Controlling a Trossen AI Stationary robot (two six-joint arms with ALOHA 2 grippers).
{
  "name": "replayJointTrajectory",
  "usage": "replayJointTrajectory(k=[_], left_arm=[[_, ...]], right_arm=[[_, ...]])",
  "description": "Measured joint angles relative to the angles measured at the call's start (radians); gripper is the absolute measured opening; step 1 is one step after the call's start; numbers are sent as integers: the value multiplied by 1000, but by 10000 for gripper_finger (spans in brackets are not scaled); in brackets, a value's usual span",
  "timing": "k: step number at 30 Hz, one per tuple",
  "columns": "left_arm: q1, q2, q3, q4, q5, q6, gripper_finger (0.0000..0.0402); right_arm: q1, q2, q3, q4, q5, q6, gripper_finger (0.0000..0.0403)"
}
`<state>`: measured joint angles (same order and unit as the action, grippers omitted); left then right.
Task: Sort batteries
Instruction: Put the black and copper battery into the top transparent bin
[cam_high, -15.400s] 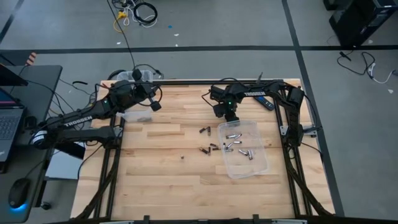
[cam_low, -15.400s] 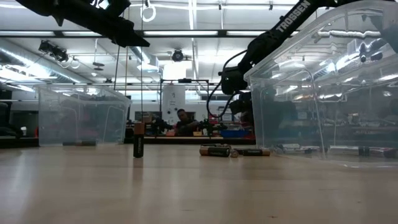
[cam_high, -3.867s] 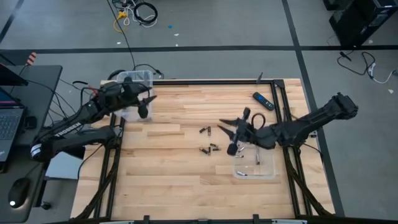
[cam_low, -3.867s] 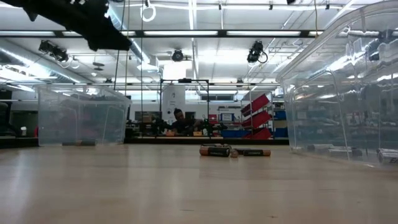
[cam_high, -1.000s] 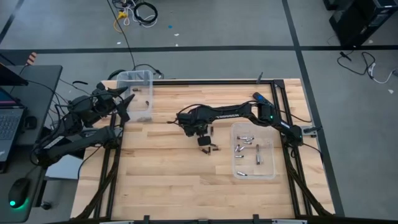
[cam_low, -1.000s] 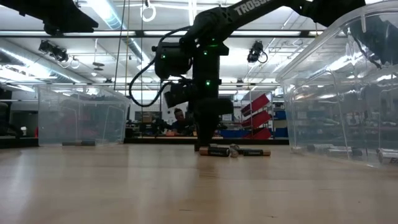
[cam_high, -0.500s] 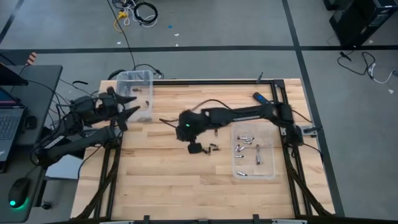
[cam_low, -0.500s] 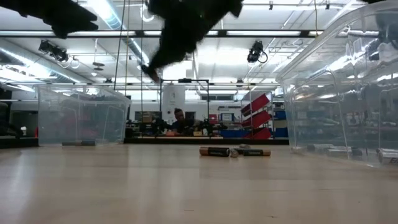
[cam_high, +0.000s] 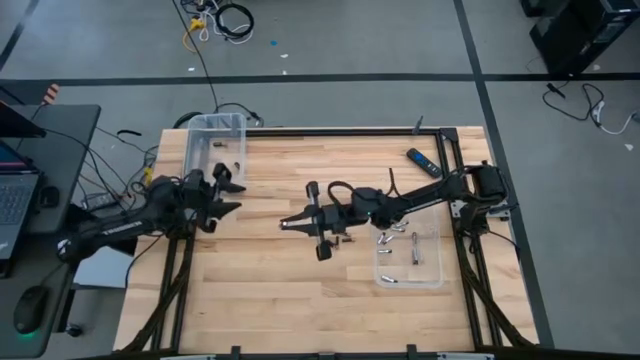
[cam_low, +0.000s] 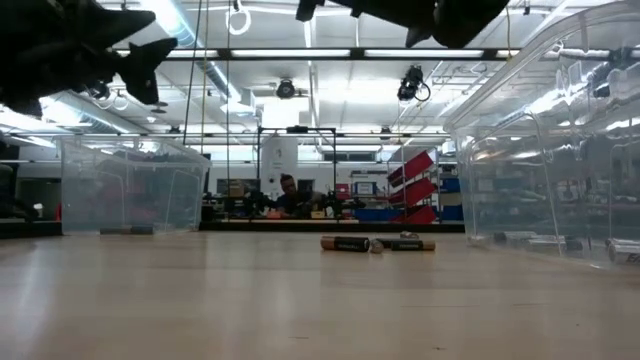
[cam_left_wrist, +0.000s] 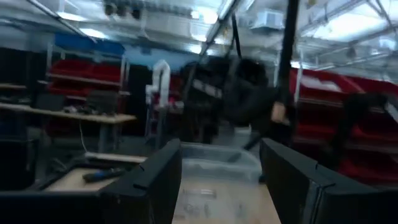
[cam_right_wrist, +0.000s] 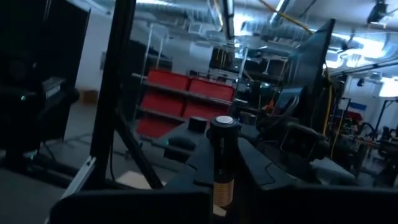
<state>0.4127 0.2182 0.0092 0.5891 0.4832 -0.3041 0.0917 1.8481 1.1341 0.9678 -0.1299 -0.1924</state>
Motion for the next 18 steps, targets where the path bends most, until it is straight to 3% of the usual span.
replayJointTrajectory(k=[8,14,18], left_arm=[[-110,57,35,59,-80,48,213],[-200,140,48,63,-225,140,213],[-271,241,50,161,-296,192,213]], right_arm=[[-29,-1,11,34,-27,63,23],[-30,-2,12,104,-30,82,23],[-30,-2,13,139,-30,72,23]])
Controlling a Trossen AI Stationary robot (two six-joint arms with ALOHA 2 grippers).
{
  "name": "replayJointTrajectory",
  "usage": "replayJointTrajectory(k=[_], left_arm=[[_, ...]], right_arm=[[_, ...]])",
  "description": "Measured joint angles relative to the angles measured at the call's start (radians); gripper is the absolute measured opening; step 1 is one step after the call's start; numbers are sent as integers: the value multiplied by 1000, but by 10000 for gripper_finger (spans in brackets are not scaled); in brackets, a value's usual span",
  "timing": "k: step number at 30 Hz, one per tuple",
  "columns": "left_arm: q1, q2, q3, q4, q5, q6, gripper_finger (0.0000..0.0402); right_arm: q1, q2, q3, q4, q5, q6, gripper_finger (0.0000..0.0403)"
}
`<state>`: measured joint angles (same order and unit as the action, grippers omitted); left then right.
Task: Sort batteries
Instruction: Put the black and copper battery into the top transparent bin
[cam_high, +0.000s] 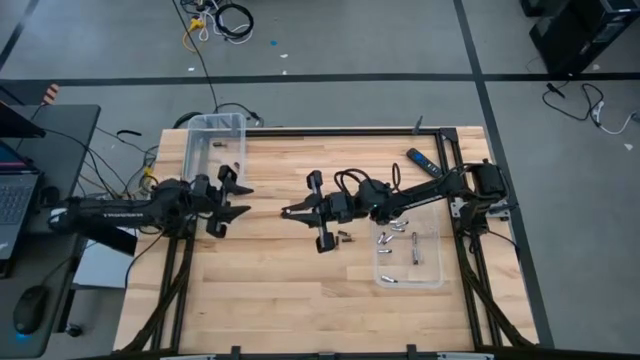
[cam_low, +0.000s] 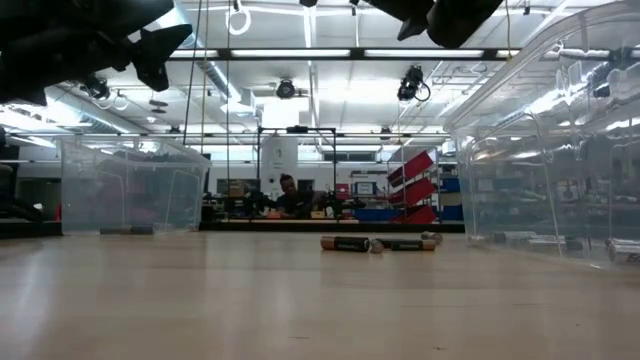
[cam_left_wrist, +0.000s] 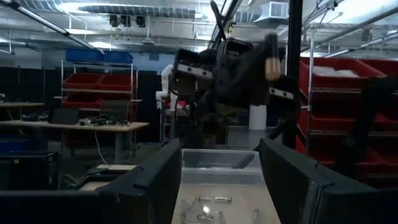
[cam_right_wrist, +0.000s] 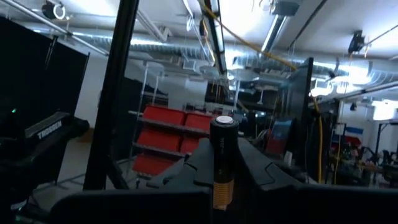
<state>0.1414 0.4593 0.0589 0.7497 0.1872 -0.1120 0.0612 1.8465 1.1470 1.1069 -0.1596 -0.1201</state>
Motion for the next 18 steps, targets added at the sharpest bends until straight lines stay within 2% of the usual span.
replayJointTrajectory(k=[3,9,18], left_arm=[[-47,95,15,70,-28,49,213],[-113,301,139,97,-90,164,214],[-151,484,286,152,-77,240,214]], right_arm=[[-6,0,1,17,0,10,23],[-25,0,19,0,-8,111,23],[-29,0,22,-36,-13,119,24]])
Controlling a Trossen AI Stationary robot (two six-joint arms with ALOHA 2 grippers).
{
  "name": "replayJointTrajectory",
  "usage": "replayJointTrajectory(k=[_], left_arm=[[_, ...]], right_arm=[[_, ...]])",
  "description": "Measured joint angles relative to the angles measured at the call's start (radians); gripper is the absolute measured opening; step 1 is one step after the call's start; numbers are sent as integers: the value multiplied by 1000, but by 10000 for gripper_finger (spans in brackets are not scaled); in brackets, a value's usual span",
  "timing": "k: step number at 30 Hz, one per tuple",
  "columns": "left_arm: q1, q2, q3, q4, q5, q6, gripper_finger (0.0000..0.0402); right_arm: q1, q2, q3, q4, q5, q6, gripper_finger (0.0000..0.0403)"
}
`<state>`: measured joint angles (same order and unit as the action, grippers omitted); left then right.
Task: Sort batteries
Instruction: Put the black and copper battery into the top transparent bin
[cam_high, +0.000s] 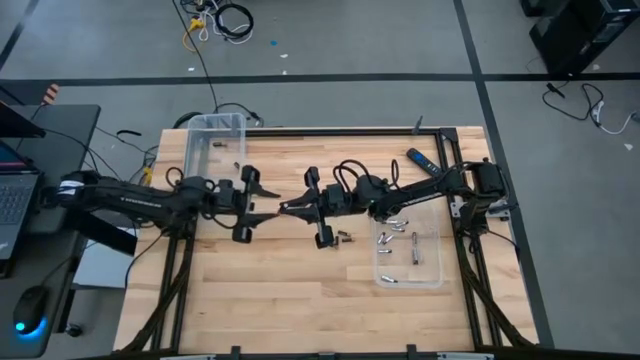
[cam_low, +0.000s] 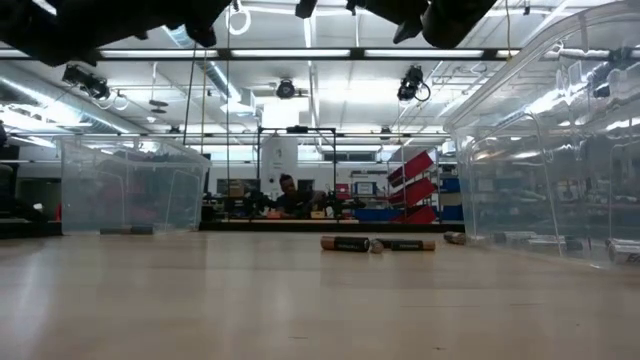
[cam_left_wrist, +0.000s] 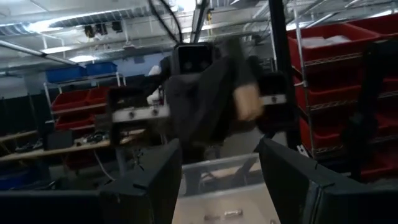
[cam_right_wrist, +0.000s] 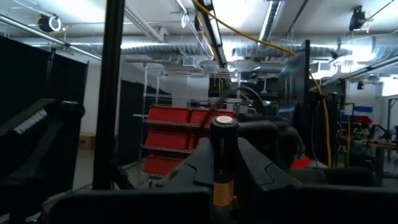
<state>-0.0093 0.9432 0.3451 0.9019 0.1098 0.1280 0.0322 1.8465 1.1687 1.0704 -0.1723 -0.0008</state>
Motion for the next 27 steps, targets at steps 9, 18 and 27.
replayJointTrajectory(k=[9,18,27], left_arm=[[-13,154,86,113,68,-7,214],[-13,163,90,178,78,-31,214],[-13,163,90,146,78,-35,213]], right_arm=[[-2,0,0,-16,20,-25,24],[-1,0,-1,-39,21,-32,27],[0,0,-1,-38,21,-47,29]])
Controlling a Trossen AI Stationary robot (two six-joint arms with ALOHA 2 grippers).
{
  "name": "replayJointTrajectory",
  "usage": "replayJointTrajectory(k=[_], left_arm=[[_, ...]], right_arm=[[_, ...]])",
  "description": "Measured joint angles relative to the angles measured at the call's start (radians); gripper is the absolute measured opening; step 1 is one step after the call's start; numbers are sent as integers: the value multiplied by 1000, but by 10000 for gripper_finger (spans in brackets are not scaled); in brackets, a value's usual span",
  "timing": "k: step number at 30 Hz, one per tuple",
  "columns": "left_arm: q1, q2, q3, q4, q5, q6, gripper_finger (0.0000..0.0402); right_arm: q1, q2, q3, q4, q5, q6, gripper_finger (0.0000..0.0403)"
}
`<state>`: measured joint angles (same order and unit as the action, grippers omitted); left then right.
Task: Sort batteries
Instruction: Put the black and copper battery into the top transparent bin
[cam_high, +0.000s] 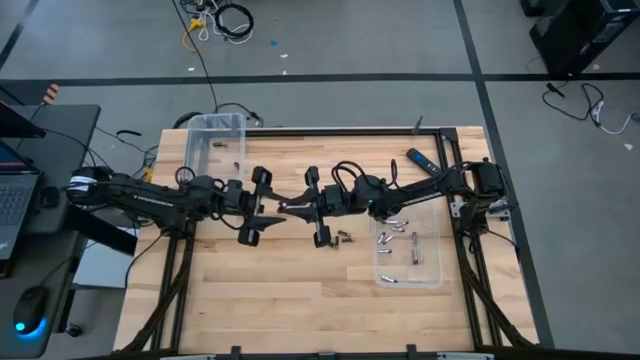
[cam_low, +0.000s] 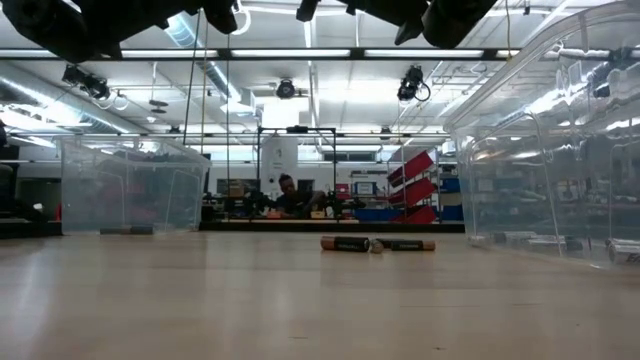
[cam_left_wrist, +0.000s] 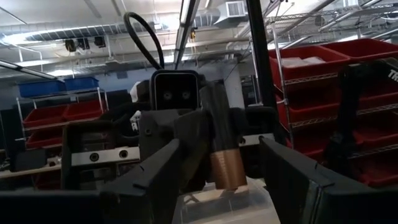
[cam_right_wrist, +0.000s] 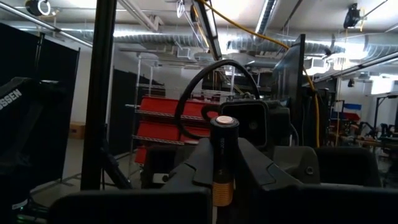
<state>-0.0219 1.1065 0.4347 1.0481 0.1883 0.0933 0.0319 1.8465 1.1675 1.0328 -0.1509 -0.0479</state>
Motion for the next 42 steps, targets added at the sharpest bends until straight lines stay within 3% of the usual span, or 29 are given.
replayJointTrajectory(k=[6,16,28,33,37,42], left_arm=[[0,0,0,-15,-1,1,172],[0,-2,-1,-37,22,1,30],[0,-33,-1,-81,30,-59,29],[0,-101,-1,-179,-47,-65,29],[0,-186,-1,-293,-120,-78,29],[1,-332,0,-594,-340,-176,29]], right_arm=[[1,0,0,-1,0,0,29],[2,0,-1,-6,-8,-3,46],[5,-17,0,-63,-25,29,101],[6,-98,0,-273,43,13,120],[19,-178,0,-518,183,6,130],[35,-290,0,-880,355,47,131]])
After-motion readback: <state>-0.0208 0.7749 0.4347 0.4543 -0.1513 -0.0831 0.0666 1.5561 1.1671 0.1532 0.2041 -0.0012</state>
